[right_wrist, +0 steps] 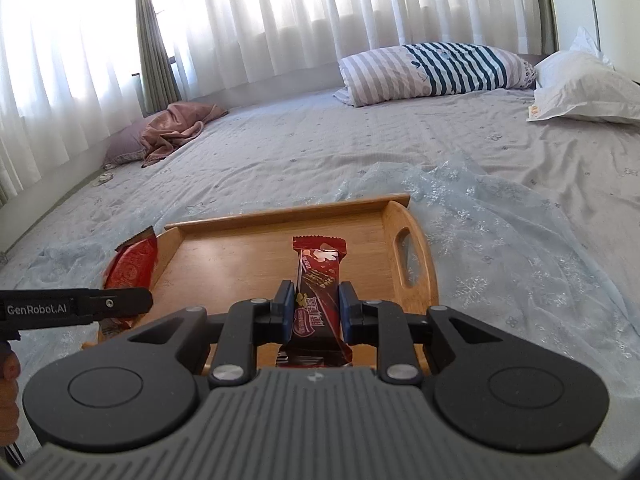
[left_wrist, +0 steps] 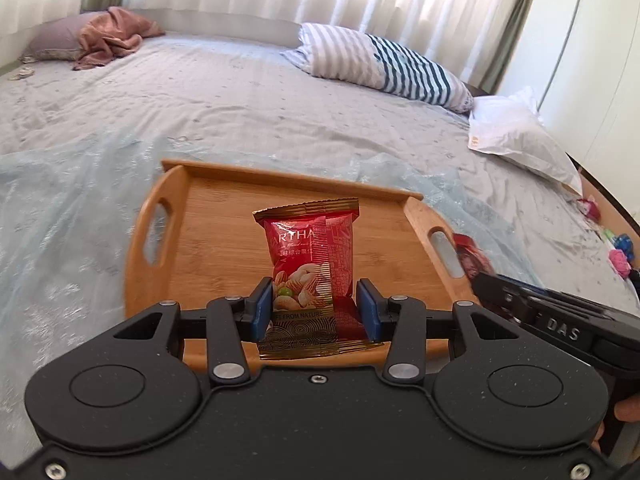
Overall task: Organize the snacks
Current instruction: 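Carry both snacks over the tray and open both tools to drop them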
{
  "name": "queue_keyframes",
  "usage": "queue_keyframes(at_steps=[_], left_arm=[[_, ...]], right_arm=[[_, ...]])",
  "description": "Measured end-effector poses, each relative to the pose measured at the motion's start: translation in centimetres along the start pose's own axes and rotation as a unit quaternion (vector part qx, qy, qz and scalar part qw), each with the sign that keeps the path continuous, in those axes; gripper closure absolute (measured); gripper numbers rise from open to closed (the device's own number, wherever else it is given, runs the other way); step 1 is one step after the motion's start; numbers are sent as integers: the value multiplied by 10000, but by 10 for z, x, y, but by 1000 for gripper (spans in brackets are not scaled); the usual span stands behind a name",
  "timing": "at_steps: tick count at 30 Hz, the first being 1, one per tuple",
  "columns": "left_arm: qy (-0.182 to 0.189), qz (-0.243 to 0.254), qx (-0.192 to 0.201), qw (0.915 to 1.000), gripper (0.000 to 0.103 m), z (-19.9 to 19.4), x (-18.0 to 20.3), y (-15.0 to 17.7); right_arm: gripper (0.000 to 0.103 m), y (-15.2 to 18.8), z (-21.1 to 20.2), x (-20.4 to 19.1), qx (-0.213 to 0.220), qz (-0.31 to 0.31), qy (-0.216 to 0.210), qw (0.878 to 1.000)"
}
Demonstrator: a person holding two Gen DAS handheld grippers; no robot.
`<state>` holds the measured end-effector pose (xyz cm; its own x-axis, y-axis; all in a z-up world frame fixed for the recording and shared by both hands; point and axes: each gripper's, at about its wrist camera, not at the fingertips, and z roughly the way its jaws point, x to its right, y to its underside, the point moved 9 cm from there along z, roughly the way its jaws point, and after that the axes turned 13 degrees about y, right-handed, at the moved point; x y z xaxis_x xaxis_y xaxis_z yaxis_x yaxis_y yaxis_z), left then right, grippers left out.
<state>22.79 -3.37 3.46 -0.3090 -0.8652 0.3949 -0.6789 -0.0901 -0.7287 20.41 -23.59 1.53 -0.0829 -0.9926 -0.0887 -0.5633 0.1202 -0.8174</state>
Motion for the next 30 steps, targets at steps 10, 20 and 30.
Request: queue_keyframes(at_steps=[10,20,30], left_arm=[[-309,46,-476,9984,61,71,-14,5],[-624,120,-576,9963,61,97,-26,9],[-721,175,-585,9955,61,102,-27,10]], right_arm=[[76,3,61,-6,-454,-184,207,9986],[76,14,84,-7,-693,-198,293,9970],[76,21,91,-9,-749,-244,326,9964]])
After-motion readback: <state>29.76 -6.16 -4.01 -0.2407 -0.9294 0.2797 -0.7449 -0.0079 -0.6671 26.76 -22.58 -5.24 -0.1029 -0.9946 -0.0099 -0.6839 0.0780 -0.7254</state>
